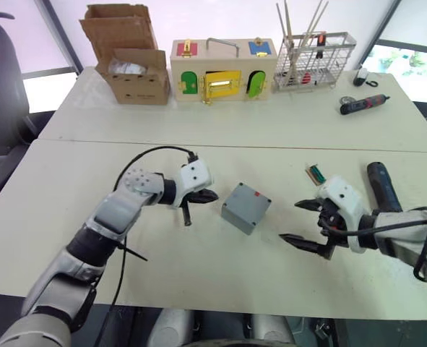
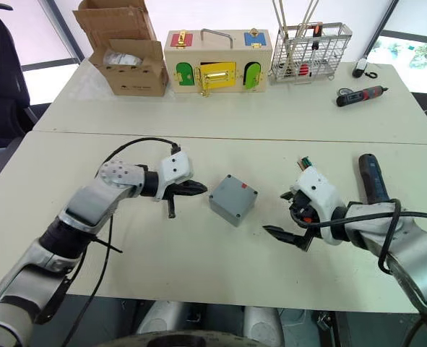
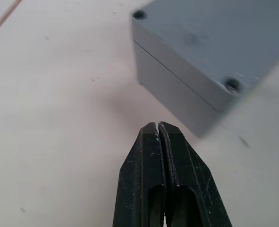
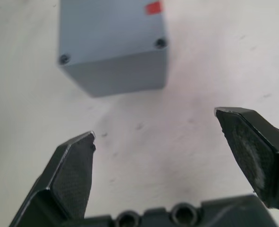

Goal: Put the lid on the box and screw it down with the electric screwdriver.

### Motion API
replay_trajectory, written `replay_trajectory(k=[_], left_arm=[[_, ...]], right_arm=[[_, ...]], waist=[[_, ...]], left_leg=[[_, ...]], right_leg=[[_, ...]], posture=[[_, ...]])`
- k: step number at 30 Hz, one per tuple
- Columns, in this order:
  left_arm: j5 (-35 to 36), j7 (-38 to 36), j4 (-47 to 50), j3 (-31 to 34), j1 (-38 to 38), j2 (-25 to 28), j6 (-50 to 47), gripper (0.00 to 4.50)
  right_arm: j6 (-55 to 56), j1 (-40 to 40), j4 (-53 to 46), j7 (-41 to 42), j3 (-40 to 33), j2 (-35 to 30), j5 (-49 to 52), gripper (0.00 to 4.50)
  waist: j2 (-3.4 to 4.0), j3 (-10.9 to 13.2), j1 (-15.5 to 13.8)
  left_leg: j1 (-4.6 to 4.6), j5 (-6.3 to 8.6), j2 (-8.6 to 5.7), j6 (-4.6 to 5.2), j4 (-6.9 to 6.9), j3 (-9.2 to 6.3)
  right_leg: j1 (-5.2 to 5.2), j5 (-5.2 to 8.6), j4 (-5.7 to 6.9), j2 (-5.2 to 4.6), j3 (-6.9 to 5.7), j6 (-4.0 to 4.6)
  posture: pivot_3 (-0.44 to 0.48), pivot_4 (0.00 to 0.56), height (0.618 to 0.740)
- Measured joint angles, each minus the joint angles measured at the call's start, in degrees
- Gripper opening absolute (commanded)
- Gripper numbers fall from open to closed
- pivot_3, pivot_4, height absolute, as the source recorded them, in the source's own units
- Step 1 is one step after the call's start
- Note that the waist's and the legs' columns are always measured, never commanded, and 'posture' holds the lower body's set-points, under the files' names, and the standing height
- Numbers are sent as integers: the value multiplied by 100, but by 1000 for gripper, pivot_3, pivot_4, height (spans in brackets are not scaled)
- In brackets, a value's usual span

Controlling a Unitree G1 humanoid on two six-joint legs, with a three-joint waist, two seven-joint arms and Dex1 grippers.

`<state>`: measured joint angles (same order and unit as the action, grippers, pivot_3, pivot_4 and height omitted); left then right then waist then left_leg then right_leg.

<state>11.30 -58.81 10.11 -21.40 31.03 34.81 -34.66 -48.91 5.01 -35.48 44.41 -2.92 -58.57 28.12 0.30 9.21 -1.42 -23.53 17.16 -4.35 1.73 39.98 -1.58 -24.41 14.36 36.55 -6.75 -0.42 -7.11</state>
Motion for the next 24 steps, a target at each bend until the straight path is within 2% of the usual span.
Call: replay_trajectory(k=[6,11,17,24], left_arm=[[427,-188,887,-15,-363,129,-694,0],[439,51,973,-80,-394,-134,-876,0],[167,421,536,-157,-309,-419,-579,0],[-53,653,118,-149,-138,-621,-246,0]], right_arm=[[989,661,862,654,834,237,-471,4462],[1490,1041,1357,1165,1253,388,-699,4462],[1427,1088,1303,1381,1327,492,-691,4462],[1032,729,854,1244,1158,501,-588,4462]], waist=[[-8,5,5],[-10,6,2],[-11,6,-1],[-11,6,-75]], left_leg=[[0,0,-2,1,3,0],[0,0,-1,1,3,-1],[0,0,-1,-1,3,-2],[0,0,-2,-2,3,-2]], right_leg=[[5,0,-1,-2,0,0],[5,0,-1,-1,-1,0],[4,0,-1,-2,-1,0],[2,0,-1,-4,0,0]], posture=[[0,150,694],[0,150,694],[0,150,694],[0,150,694]])
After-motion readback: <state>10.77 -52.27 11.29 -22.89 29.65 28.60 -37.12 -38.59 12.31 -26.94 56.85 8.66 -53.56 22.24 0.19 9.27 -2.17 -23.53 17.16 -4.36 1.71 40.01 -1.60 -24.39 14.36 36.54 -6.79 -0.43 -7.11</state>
